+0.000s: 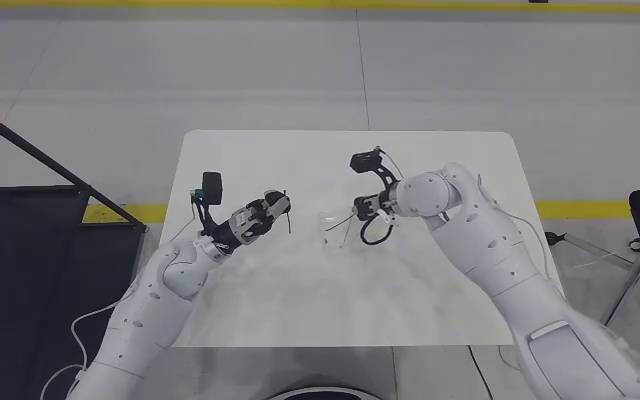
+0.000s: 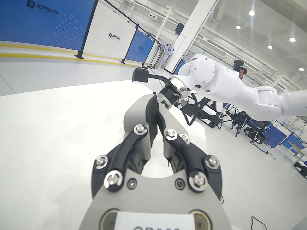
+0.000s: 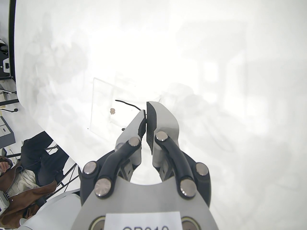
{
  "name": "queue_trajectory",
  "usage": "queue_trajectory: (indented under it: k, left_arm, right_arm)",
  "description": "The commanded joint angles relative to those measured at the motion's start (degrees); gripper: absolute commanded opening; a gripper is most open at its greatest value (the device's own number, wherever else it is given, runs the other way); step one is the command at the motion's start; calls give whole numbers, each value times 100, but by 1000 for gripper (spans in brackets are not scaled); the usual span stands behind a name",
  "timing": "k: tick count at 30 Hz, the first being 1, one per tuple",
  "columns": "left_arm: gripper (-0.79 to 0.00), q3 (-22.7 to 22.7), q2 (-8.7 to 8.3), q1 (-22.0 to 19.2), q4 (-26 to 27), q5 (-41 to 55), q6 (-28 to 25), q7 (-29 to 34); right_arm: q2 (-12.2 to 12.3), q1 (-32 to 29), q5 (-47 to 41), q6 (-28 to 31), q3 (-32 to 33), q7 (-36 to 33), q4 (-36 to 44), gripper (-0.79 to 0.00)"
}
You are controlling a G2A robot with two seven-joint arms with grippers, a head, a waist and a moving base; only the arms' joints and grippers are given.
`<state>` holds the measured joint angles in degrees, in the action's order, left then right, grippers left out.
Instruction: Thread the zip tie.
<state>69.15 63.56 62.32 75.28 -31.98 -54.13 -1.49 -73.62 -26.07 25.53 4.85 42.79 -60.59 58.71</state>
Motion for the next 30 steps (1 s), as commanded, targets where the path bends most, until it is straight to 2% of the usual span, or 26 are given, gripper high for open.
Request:
queue_trajectory:
  k: [1,6,10,16,21,24,30]
  left_arm:
    - [-785,0,0,0,0,0,0,0]
    - [-785,0,0,0,0,0,0,0]
    - [-785,111,4,108,214,-157,378,-137]
    - [-785,148,63,306,430,-1323,1087,-1059]
    - [-785,-2,119,357,341,-2229,1425,-1729]
    - [-785,-90,151,344,201,-2393,1435,-1969]
    - [-785,-96,154,341,184,-2395,1429,-1980]
  right_arm:
    - [21,-41,-23,-3,81,41,50,-785]
    - [122,-264,-191,-109,432,185,313,-785]
    - [257,-575,-382,-73,851,265,685,-785]
    - [500,-1253,-670,195,1601,352,1462,-785]
    - [689,-1924,-748,284,2203,364,2269,-785]
    - [789,-2342,-799,374,2536,318,2756,-785]
    - [934,-3087,-802,419,3041,295,3705,-785]
